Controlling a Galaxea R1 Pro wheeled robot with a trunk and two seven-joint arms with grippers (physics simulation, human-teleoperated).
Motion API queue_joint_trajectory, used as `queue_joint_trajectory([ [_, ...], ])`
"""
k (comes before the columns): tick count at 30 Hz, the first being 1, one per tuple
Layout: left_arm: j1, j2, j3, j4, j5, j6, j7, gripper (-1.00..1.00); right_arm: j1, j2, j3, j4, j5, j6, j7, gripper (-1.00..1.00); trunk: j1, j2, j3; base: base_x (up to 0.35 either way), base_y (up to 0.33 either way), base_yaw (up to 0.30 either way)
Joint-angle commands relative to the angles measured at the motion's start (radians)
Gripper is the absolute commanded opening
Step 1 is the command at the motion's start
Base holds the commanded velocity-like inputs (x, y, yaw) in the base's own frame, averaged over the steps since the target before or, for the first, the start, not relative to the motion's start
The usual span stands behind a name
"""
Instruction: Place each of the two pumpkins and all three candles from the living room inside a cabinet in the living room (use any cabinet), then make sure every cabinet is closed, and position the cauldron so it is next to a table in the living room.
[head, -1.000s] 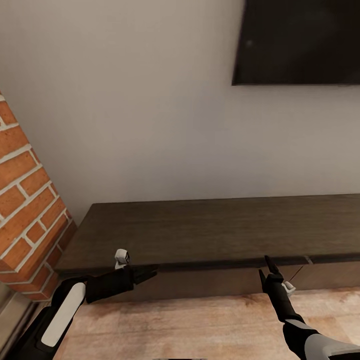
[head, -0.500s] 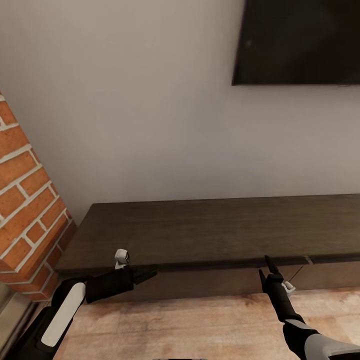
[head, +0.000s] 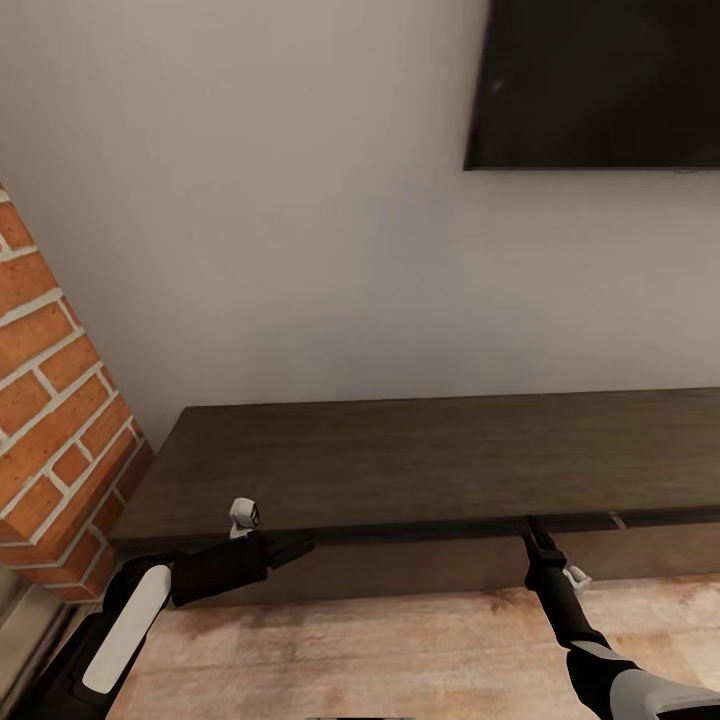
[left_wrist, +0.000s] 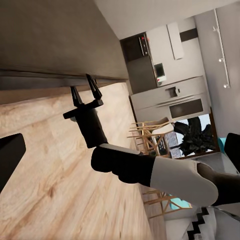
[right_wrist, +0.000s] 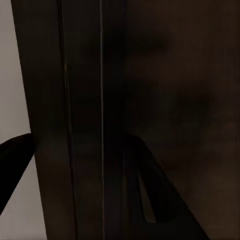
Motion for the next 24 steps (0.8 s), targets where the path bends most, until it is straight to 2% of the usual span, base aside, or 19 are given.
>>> queue_joint_trajectory([
  [1,-0.001,0.001,-0.001,0.000,0.001,0.004,-0.002,1.00,-0.002,0.000,0.005,-0.005,-0.014,0.015,0.030,-1.00,0.000,-0.001,-0.001,0.000,0.000,0.000],
  [24,-0.001,0.001,0.000,0.002,0.001,0.004,-0.002,1.00,-0.002,0.000,0.005,-0.006,-0.013,0.014,0.030,-1.00,0.000,-0.001,-0.001,-0.007,0.000,0.000],
])
